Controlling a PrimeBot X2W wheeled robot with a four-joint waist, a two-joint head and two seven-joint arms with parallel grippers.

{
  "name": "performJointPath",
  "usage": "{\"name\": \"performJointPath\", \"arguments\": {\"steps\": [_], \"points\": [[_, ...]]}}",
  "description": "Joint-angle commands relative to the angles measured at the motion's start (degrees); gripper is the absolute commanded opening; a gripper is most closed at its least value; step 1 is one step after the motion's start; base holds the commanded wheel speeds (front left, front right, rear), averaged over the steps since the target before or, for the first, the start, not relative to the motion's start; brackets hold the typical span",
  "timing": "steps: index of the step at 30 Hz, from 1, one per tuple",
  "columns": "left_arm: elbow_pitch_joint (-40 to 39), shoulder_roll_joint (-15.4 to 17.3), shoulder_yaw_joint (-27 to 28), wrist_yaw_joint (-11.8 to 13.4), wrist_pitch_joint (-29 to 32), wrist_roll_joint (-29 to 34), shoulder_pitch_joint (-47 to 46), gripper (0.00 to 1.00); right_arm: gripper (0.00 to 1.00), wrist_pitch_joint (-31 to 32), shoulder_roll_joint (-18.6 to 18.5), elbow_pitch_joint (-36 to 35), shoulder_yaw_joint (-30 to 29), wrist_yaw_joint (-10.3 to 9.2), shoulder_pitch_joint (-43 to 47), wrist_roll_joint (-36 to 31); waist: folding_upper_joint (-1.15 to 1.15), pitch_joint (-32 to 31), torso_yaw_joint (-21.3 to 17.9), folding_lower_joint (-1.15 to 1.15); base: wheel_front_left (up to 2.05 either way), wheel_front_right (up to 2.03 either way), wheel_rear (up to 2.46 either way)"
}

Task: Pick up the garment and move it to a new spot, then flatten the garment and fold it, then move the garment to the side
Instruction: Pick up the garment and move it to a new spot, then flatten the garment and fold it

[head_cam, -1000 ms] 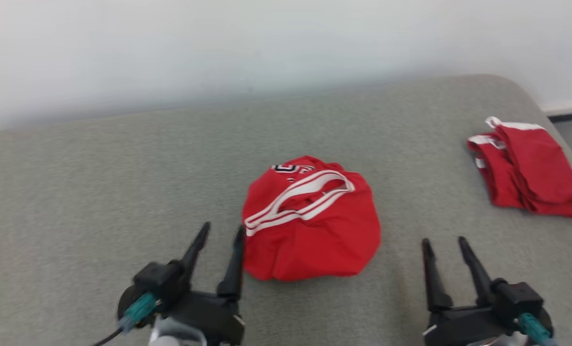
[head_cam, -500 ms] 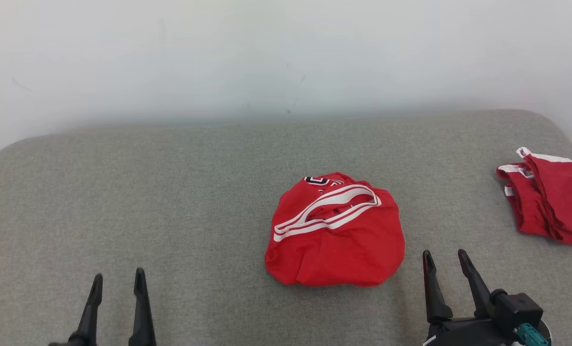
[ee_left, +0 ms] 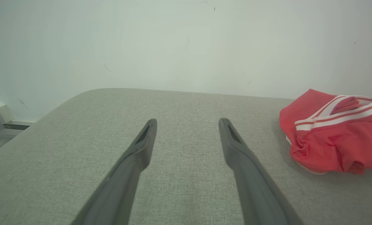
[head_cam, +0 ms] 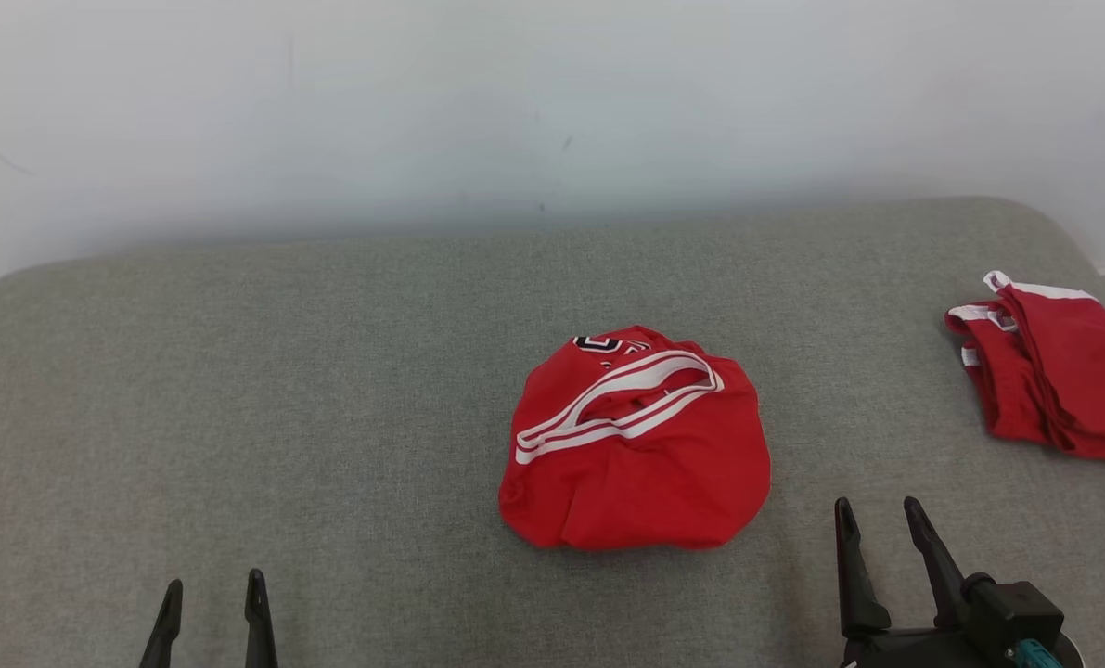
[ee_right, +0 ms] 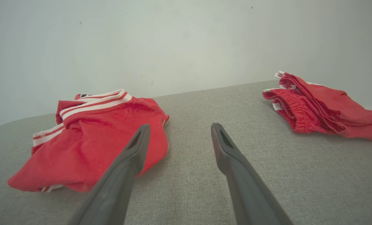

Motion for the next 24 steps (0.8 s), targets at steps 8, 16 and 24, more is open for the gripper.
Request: {"name": "performJointPath", "arguments": {"steps": [8,16,24], "points": [[0.3,-0.5,0.5,-0.8,-0.2,2.3,-0.4,1.00,1.00,0.2,0.1,-0.6,0.3,-0.14,0.1,-0.1,0.00,0.4,-0.3,0.00,0.00,0.00,0.00],[0.4,-0.7,0.3,-1.4,-0.2,2.3,-0.8,1.00,1.00,0.2,0.1,-0.6,0.9,-0.14,-0.3,0.5,0.00,0.8,-0.2,0.00,0.00,0.00,0.00],[0.6,-0.7,-0.4,-1.8,-0.2,1.6,-1.7,1.00,1.00,0.0,0.1,-0.1,1.1,-0.14,-0.6,0.5,0.00,1.0,-0.2,0.00,0.00,0.00,0.00]]}}
